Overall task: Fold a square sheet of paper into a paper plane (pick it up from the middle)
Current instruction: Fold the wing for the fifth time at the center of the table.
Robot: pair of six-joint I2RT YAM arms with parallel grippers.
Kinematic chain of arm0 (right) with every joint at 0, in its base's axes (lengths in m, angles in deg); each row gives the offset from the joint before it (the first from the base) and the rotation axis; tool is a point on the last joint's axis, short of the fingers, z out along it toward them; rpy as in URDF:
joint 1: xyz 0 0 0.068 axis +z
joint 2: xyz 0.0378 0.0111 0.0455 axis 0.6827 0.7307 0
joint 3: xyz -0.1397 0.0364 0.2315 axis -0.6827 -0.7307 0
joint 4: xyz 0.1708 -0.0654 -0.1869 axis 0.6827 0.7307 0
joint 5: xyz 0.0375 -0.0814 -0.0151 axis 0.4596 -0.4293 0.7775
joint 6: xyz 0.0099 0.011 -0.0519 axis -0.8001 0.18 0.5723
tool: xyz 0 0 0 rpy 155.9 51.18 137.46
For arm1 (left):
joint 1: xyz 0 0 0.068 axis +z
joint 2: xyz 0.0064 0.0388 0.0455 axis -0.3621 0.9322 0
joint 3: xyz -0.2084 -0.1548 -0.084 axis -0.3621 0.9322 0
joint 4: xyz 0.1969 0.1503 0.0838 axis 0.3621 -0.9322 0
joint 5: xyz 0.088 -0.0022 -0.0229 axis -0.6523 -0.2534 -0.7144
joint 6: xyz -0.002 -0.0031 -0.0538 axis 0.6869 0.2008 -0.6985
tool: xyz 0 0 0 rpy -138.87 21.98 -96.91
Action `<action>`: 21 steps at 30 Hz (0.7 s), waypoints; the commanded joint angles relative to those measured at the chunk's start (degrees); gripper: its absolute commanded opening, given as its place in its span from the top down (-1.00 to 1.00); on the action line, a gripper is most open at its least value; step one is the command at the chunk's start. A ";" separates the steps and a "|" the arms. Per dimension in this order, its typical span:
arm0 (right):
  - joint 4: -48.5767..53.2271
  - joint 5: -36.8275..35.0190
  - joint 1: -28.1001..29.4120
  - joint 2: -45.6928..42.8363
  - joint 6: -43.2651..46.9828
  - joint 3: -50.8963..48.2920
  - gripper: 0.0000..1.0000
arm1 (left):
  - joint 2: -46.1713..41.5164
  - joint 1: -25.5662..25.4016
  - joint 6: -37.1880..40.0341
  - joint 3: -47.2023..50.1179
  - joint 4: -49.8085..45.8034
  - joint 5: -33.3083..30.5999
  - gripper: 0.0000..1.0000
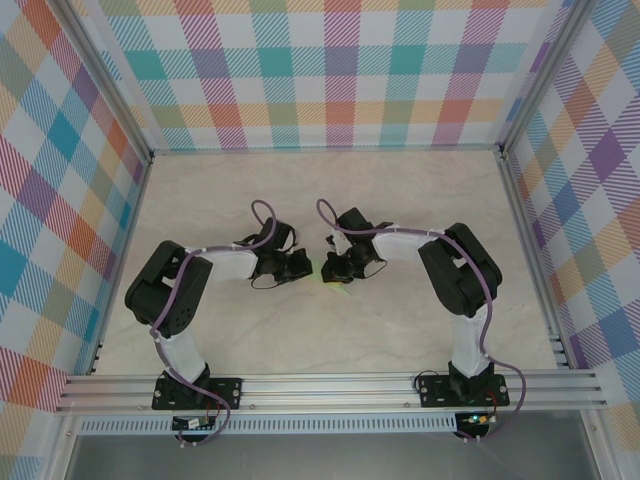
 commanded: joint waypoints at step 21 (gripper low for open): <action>5.29 -5.68 -0.50 2.65 0.96 -2.32 0.74 | -1.03 13.28 2.88 1.41 -9.44 -10.05 0.88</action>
